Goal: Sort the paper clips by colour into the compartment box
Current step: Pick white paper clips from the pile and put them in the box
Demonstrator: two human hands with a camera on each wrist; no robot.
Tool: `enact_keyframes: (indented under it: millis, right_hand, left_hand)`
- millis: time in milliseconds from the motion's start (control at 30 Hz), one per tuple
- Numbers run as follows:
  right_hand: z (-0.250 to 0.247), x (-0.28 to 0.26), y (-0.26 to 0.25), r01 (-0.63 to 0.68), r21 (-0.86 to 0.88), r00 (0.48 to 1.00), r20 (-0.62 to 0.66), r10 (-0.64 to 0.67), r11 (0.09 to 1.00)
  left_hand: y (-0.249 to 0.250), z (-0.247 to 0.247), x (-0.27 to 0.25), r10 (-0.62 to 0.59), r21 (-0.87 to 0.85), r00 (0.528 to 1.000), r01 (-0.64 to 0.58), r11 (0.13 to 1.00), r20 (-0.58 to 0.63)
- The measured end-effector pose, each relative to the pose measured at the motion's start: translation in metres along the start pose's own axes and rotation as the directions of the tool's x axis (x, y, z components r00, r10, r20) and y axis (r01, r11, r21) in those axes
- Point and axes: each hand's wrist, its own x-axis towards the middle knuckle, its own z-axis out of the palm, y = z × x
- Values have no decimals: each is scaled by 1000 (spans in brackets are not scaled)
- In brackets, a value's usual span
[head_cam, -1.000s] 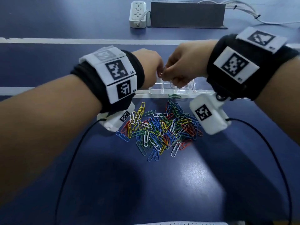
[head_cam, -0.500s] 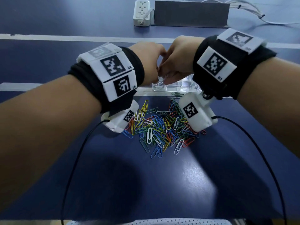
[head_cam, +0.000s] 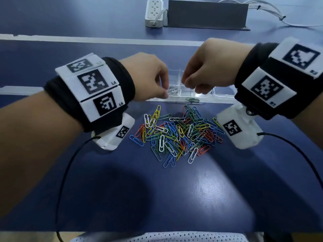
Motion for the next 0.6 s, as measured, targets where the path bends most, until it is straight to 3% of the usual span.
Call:
enact_keyframes:
  millis: [233, 433, 600]
  right_hand:
    - [28, -16, 3, 208, -281, 978, 90, -190, 937]
    - [47, -18, -4, 278, -340, 960, 132, -247, 898]
    - [49, -18, -5, 294, -380, 956, 128, -265, 877]
  left_hand:
    - [-4, 9, -13, 34, 128, 979, -61, 990, 203]
    - [-15, 8, -14, 0, 221, 983, -41, 974, 186]
    - [-18, 16, -16, 14, 247, 967, -80, 966, 256]
